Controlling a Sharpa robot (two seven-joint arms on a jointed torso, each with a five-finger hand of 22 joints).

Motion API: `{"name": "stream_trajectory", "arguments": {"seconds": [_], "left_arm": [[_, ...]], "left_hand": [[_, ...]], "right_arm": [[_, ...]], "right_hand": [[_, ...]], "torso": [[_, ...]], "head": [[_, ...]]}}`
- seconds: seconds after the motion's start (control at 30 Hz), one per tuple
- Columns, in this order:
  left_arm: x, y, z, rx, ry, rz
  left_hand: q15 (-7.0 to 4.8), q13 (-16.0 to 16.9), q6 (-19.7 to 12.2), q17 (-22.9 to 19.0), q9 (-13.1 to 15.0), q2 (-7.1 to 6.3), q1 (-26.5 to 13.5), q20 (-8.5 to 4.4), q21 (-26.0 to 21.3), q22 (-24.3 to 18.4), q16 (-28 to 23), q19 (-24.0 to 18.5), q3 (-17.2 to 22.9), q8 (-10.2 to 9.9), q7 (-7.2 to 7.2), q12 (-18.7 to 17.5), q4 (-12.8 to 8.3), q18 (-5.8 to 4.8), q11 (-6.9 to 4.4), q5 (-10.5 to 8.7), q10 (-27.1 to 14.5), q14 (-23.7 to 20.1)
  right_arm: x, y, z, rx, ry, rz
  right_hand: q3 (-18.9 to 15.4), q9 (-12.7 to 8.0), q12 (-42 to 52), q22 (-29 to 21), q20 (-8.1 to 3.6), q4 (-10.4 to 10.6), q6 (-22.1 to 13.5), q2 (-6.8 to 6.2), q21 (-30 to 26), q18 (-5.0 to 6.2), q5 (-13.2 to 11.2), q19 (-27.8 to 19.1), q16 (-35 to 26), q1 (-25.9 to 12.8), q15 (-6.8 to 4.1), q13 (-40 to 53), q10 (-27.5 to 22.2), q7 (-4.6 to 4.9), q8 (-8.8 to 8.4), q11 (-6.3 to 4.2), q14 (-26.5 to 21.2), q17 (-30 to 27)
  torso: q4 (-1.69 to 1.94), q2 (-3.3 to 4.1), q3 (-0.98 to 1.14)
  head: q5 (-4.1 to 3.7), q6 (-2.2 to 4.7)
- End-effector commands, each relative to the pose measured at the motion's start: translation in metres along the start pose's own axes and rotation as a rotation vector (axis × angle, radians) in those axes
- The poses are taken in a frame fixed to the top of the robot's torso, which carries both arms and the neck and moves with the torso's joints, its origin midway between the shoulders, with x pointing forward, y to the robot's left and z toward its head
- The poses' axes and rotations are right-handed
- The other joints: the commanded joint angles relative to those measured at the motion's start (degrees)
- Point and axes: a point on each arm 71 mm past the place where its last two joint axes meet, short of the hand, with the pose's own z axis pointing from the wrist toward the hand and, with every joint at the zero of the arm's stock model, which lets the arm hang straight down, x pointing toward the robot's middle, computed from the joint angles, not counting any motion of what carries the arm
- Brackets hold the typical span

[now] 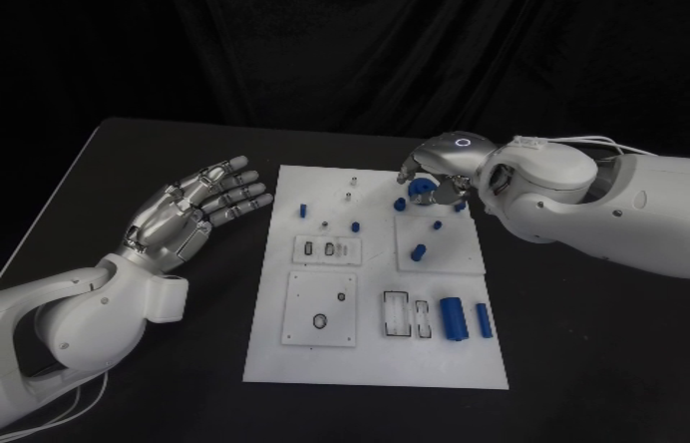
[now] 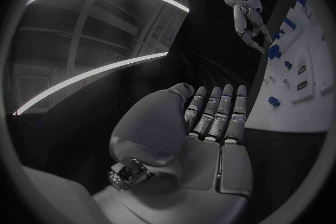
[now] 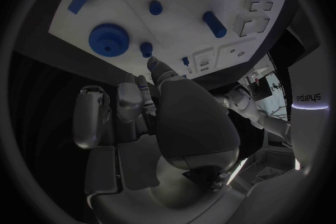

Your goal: Assemble the parts on the task board

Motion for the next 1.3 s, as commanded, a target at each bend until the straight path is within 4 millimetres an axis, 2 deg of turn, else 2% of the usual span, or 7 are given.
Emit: {"name": "stream_trajectory", "arguments": {"seconds": [0.03,0.3,0.43,0.6,0.8,1.13,1.3], "left_arm": [[0.003,-0.016,0.000,0.236,0.020,-0.028],[0.002,-0.016,0.000,0.234,0.023,-0.032],[0.002,-0.015,0.000,0.232,0.025,-0.034],[0.001,-0.014,0.001,0.228,0.026,-0.034],[0.001,-0.013,0.002,0.224,0.028,-0.036],[0.001,-0.012,0.003,0.216,0.033,-0.040],[0.000,-0.011,0.003,0.212,0.033,-0.039]], "left_hand": [[0.33,0.0,-0.1,0.0,0.0,-0.02,-0.7,0.10,0.2,0.0,0.4,0.3,0.4,0.1,0.24,0.2,-0.1,-1.19,0.37,0.02,0.0,-0.2],[0.34,0.0,0.0,0.0,0.0,-0.02,-0.7,0.10,0.2,0.0,0.4,0.3,0.4,0.1,0.26,0.2,-0.1,-1.20,0.40,0.01,0.0,-0.2],[0.34,0.0,0.0,0.0,0.0,-0.02,-0.7,0.10,0.2,0.0,0.4,0.3,0.4,0.1,0.26,0.2,-0.1,-1.20,0.40,0.01,0.0,-0.2],[0.35,0.0,-0.1,0.0,0.0,-0.01,-0.8,0.09,0.2,0.0,0.5,0.3,0.5,0.1,0.27,0.2,-0.1,-1.22,0.42,0.00,0.0,-0.2],[0.36,0.0,-0.1,0.0,0.0,0.00,-0.8,0.09,0.2,0.0,0.5,0.2,0.6,0.1,0.30,0.2,-0.2,-1.23,0.44,-0.01,0.0,-0.2],[0.39,0.0,-0.1,0.0,0.0,0.00,-0.9,0.08,0.2,0.0,0.6,0.2,0.8,0.1,0.39,0.2,-0.2,-1.27,0.50,-0.07,0.0,-0.3],[0.39,0.0,-0.1,0.0,0.0,0.00,-0.9,0.08,0.2,0.0,0.6,0.2,0.8,0.1,0.39,0.2,-0.2,-1.27,0.50,-0.07,0.0,-0.3]], "right_arm": [[0.003,-0.003,-0.001,0.010,-0.034,-0.013],[0.009,-0.005,0.000,0.009,-0.064,-0.001],[0.011,-0.005,0.003,0.002,-0.091,0.006],[0.016,-0.004,0.005,-0.004,-0.090,0.012],[0.024,-0.004,0.006,-0.010,-0.071,0.028],[0.036,-0.003,0.009,-0.022,-0.045,0.041],[0.040,-0.001,0.010,-0.031,-0.044,0.048]], "right_hand": [[0.1,0.0,-0.2,-0.1,-0.29,0.3,0.3,0.07,-0.2,-1.05,0.0,-0.2,0.1,-0.5,-0.19,0.1,-0.1,-0.23,-0.35,-0.18,0.1,0.0],[0.3,-0.2,-0.2,0.0,-0.10,0.2,-0.8,0.16,-0.3,-1.08,0.6,-0.3,0.3,-0.8,0.09,0.2,0.3,0.30,-1.49,-0.02,0.3,0.6],[0.4,-0.2,-0.1,0.2,0.04,0.2,-1.0,0.27,-0.2,-1.13,0.9,-0.2,0.6,-0.8,0.27,0.2,0.6,0.48,-1.82,0.01,0.4,1.3],[0.7,-0.2,-0.1,0.4,0.22,0.2,-1.0,0.49,-0.2,-1.16,1.6,-0.1,0.8,-0.8,0.45,0.2,0.8,0.65,-2.04,0.07,0.5,1.8],[1.9,0.0,-0.5,0.5,0.61,-0.5,-0.5,0.51,-0.3,-1.12,5.2,-0.2,0.8,-0.5,0.78,0.1,1.2,0.83,-2.58,0.28,0.3,2.0],[2.5,0.1,-0.6,0.5,0.73,-0.6,0.0,0.42,-0.3,-1.12,6.4,-0.2,0.9,-0.7,0.93,0.1,1.5,0.94,-2.67,0.27,0.2,2.3],[3.2,0.4,-0.7,0.0,0.91,-0.8,1.0,0.30,-0.6,-1.00,6.9,-0.6,0.7,-0.7,1.10,0.1,1.9,1.04,-2.52,0.32,0.0,2.2]], "torso": [[0.13,-0.09,-0.16],[0.39,-0.14,-0.25],[0.26,-0.24,-0.31],[0.17,-0.26,-0.22],[0.33,-0.25,-0.15],[0.35,-0.30,-0.15],[0.33,-0.30,-0.07]], "head": [[-0.33,-0.19],[-0.78,-0.17],[-0.73,-0.31],[-0.70,-0.32],[-0.90,-0.50],[-0.93,-0.63],[-1.03,-0.72]]}}
